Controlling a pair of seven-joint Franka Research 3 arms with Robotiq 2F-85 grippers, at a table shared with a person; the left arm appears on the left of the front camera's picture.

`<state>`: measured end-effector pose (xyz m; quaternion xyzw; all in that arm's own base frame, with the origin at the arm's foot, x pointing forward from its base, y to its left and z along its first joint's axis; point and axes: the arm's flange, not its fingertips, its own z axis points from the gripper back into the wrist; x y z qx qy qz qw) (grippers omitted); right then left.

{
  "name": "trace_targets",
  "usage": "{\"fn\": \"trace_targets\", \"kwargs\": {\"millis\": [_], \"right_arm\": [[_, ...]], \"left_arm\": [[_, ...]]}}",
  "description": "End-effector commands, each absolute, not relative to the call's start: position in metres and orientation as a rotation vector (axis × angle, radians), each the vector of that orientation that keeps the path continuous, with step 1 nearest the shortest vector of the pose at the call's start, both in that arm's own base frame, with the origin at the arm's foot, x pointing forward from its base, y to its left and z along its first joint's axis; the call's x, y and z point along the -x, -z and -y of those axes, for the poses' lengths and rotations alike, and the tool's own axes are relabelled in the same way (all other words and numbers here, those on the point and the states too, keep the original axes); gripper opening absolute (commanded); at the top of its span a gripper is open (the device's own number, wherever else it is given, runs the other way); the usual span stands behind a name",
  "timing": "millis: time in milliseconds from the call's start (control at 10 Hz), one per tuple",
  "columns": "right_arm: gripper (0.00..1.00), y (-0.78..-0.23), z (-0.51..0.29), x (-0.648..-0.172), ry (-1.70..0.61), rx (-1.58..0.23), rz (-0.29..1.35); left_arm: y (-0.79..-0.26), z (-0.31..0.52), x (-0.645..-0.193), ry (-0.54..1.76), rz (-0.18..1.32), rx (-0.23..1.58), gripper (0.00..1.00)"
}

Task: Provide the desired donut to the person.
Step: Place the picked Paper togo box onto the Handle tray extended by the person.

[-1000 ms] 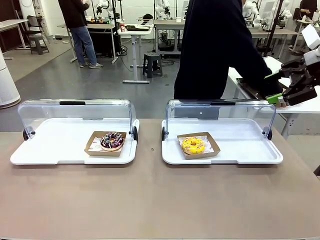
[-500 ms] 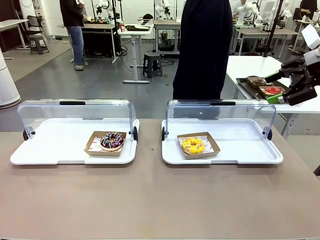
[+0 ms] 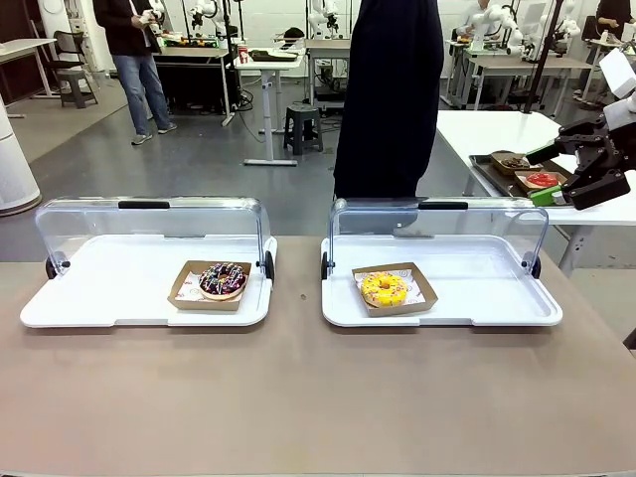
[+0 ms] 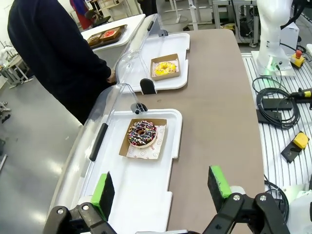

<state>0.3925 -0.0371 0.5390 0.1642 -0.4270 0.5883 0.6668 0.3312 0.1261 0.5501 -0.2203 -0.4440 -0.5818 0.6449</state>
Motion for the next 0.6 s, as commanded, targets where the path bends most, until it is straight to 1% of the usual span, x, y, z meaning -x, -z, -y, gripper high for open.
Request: {"fn": "trace_targets", "kwargs": {"millis": [0,500], "right_arm": [[1.00,-0.5383,0.0371,-0.3934,-1.334,-0.378,0.982],[1.00,-0.5383,0.0371,-0.3934,-1.334,-0.378,0.982]], "left_arm": [[-0.5497,-0.1268,-0.3314,1.333,1.030,0.508,1.00],[-0.5497,-0.1268,-0.3314,1.333,1.030,0.508,1.00]]}}
